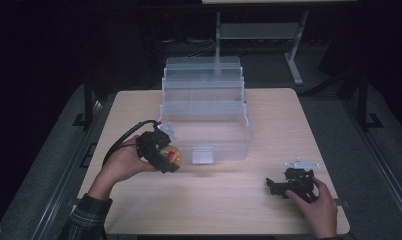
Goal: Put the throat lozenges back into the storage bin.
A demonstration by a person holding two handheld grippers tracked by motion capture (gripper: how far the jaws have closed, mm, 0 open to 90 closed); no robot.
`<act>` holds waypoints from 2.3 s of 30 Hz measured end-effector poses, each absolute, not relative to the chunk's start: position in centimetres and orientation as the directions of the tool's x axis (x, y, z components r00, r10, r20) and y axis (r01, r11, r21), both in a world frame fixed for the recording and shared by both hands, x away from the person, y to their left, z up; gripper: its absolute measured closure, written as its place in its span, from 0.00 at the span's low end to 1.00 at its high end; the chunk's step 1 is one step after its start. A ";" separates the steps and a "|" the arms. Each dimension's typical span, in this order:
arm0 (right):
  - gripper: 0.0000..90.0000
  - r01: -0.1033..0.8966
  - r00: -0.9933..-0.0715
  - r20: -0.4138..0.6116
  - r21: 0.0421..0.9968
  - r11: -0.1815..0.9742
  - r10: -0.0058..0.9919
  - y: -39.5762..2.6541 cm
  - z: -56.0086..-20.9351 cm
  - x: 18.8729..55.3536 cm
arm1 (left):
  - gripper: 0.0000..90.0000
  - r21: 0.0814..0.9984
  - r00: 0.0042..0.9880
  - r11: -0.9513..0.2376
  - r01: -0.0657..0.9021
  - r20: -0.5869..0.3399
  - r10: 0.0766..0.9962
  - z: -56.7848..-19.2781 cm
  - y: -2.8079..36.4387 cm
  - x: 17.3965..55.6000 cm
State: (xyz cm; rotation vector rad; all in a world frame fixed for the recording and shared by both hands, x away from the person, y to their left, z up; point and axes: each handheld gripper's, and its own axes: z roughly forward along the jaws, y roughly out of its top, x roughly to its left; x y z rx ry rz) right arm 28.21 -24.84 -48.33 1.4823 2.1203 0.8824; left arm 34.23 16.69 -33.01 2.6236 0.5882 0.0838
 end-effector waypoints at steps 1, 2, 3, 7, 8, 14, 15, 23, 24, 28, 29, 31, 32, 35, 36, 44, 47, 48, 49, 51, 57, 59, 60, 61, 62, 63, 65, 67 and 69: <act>0.00 0.679 -0.354 0.028 0.696 0.236 0.935 -24.8 -48.3 28.2 | 0.22 0.438 0.908 -0.810 0.390 -0.037 0.417 -32.9 16.7 34.4; 0.00 0.678 -0.354 0.028 0.696 0.237 0.935 -24.8 -48.3 28.2 | 0.22 0.438 0.908 -0.810 0.390 -0.037 0.417 -32.9 16.7 34.4; 0.00 0.678 -0.354 0.028 0.696 0.237 0.935 -24.8 -48.3 28.2 | 0.22 0.442 0.907 -0.808 0.390 -0.032 0.420 -32.8 16.7 34.6; 0.00 0.679 -0.353 0.028 0.696 0.235 0.935 -24.8 -48.3 28.2 | 0.22 0.442 0.905 -0.806 0.394 -0.031 0.425 -32.4 16.6 35.0; 0.00 0.678 -0.354 0.028 0.696 0.236 0.935 -24.8 -48.3 28.2 | 0.22 0.440 0.905 -0.807 0.393 -0.028 0.425 -32.4 16.6 35.2; 0.00 0.680 -0.353 0.030 0.695 0.234 0.935 -24.8 -48.3 28.2 | 0.22 0.441 0.900 -0.803 0.402 -0.027 0.436 -32.0 16.4 36.0; 0.00 0.679 -0.353 0.030 0.695 0.235 0.935 -24.8 -48.3 28.2 | 0.22 0.442 0.898 -0.800 0.406 -0.029 0.439 -32.0 16.4 36.2; 0.00 0.679 -0.353 0.029 0.695 0.235 0.935 -24.8 -48.3 28.2 | 0.22 0.447 0.887 -0.789 0.422 -0.025 0.461 -31.7 16.6 37.7; 0.00 0.680 -0.353 0.030 0.695 0.234 0.935 -24.8 -48.3 28.2 | 0.22 0.448 0.886 -0.787 0.424 -0.023 0.463 -31.6 16.6 37.8; 0.00 0.679 -0.353 0.029 0.695 0.235 0.935 -24.8 -48.3 28.2 | 0.22 0.456 0.879 -0.778 0.432 -0.019 0.476 -31.5 16.7 38.7; 0.00 0.679 -0.353 0.029 0.695 0.235 0.935 -24.8 -48.3 28.2 | 0.22 0.455 0.878 -0.778 0.432 -0.016 0.478 -31.6 16.7 38.9; 0.00 0.679 -0.353 0.029 0.695 0.235 0.935 -24.8 -48.3 28.2 | 0.22 0.455 0.876 -0.777 0.436 -0.015 0.483 -31.6 16.8 39.2; 0.00 0.679 -0.353 0.029 0.695 0.235 0.935 -24.8 -48.3 28.2 | 0.22 0.459 0.873 -0.772 0.439 -0.016 0.487 -31.7 16.9 39.5; 0.00 0.679 -0.353 0.029 0.695 0.235 0.935 -24.8 -48.3 28.2 | 0.22 0.464 0.868 -0.766 0.444 -0.009 0.497 -32.0 17.0 40.0; 0.00 0.681 -0.353 0.031 0.693 0.234 0.935 -24.8 -48.3 28.2 | 0.22 0.465 0.867 -0.766 0.444 -0.008 0.498 -32.1 17.1 40.2; 0.00 0.679 -0.353 0.029 0.695 0.235 0.935 -24.8 -48.3 28.2 | 0.22 0.467 0.854 -0.758 0.455 0.010 0.520 -32.5 17.3 41.6; 0.00 0.679 -0.353 0.029 0.695 0.235 0.935 -24.8 -48.3 28.2 | 0.22 0.474 0.849 -0.752 0.458 0.017 0.528 -32.5 17.3 41.9; 0.00 0.679 -0.353 0.029 0.695 0.235 0.935 -24.8 -48.3 28.2 | 0.22 0.474 0.845 -0.749 0.463 0.019 0.535 -32.5 17.3 42.0; 0.00 0.679 -0.353 0.029 0.695 0.235 0.935 -24.8 -48.3 28.2 | 0.22 0.472 0.845 -0.752 0.461 0.026 0.534 -32.5 17.3 42.2; 0.00 0.679 -0.353 0.029 0.695 0.235 0.935 -24.8 -48.3 28.2 | 0.22 0.472 0.843 -0.751 0.462 0.029 0.537 -32.6 17.3 42.3; 0.00 0.679 -0.353 0.029 0.695 0.235 0.935 -24.8 -48.3 28.2 | 0.22 0.461 0.844 -0.764 0.451 0.059 0.534 -32.8 17.1 42.8; 0.00 0.679 -0.353 0.029 0.695 0.235 0.935 -24.8 -48.3 28.2 | 0.22 0.456 0.839 -0.763 0.458 0.062 0.540 -33.0 17.2 43.0; 0.00 0.679 -0.353 0.029 0.695 0.235 0.935 -24.8 -48.3 28.2 | 0.22 0.449 0.838 -0.766 0.460 0.066 0.542 -33.1 17.3 43.2; 0.00 0.679 -0.353 0.029 0.695 0.235 0.935 -24.8 -48.3 28.2 | 0.22 0.449 0.837 -0.764 0.463 0.064 0.544 -33.2 17.3 43.2; 0.00 0.679 -0.353 0.029 0.695 0.235 0.935 -24.8 -48.3 28.2 | 0.22 0.449 0.837 -0.764 0.463 0.064 0.544 -33.2 17.3 43.2; 0.00 0.679 -0.353 0.029 0.695 0.235 0.935 -24.8 -48.3 28.2 | 0.22 0.443 0.834 -0.764 0.469 0.064 0.548 -33.3 17.5 43.4; 0.00 0.679 -0.353 0.029 0.695 0.235 0.935 -24.8 -48.3 28.2 | 0.22 0.444 0.830 -0.760 0.473 0.063 0.554 -33.4 17.6 43.6; 0.00 0.679 -0.353 0.029 0.695 0.235 0.935 -24.8 -48.3 28.2 | 0.22 0.440 0.829 -0.760 0.477 0.062 0.556 -33.5 17.6 43.8; 0.00 0.679 -0.354 0.029 0.695 0.235 0.935 -24.8 -48.3 28.2 | 0.22 0.440 0.828 -0.760 0.479 0.061 0.557 -33.6 17.7 43.8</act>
